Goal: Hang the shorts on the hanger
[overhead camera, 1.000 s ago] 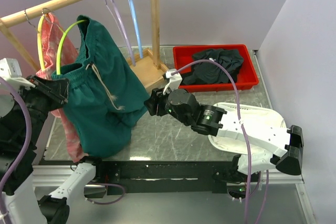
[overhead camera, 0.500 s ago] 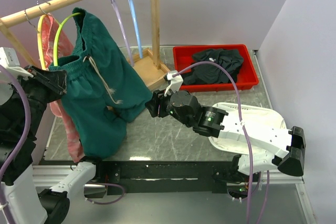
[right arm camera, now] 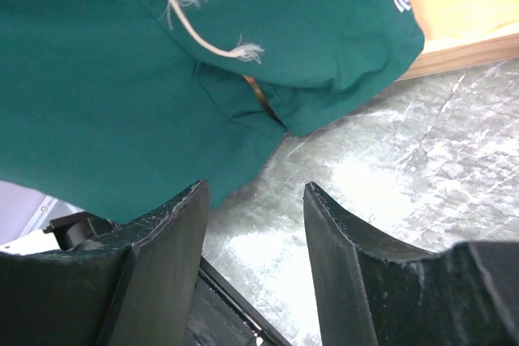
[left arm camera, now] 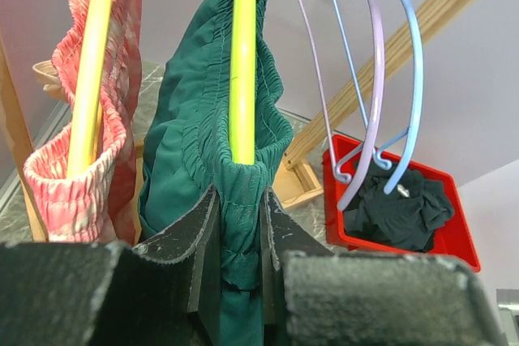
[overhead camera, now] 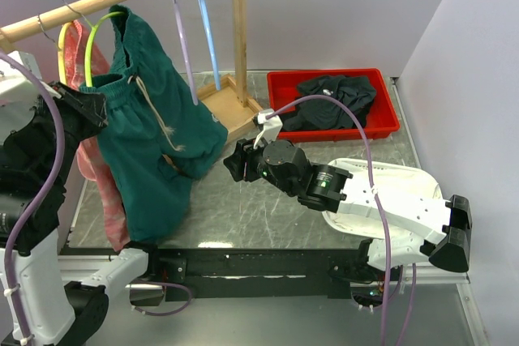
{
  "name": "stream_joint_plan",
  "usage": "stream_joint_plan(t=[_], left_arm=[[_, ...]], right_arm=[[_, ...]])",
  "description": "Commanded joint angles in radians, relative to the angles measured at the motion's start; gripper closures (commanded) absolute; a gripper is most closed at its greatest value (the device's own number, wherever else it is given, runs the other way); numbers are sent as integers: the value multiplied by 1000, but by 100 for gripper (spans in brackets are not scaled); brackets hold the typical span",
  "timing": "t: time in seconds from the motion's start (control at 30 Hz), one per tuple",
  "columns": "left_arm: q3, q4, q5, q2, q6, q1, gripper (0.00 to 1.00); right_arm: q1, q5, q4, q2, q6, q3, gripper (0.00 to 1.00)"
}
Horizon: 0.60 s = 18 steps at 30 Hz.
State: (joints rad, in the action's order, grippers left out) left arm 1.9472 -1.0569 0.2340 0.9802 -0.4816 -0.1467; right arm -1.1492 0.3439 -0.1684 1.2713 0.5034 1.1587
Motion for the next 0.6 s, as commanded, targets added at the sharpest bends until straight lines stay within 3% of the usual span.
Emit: stream_joint_plan(t=[0.0,0.57], left_arm=[[35,181,41,5,29,6,99],[-155,224,123,-12,37,6,96]], right_arm=[[0,-6,41,2,-11,21,42],[-1,-19,55,17,-22,6,42]])
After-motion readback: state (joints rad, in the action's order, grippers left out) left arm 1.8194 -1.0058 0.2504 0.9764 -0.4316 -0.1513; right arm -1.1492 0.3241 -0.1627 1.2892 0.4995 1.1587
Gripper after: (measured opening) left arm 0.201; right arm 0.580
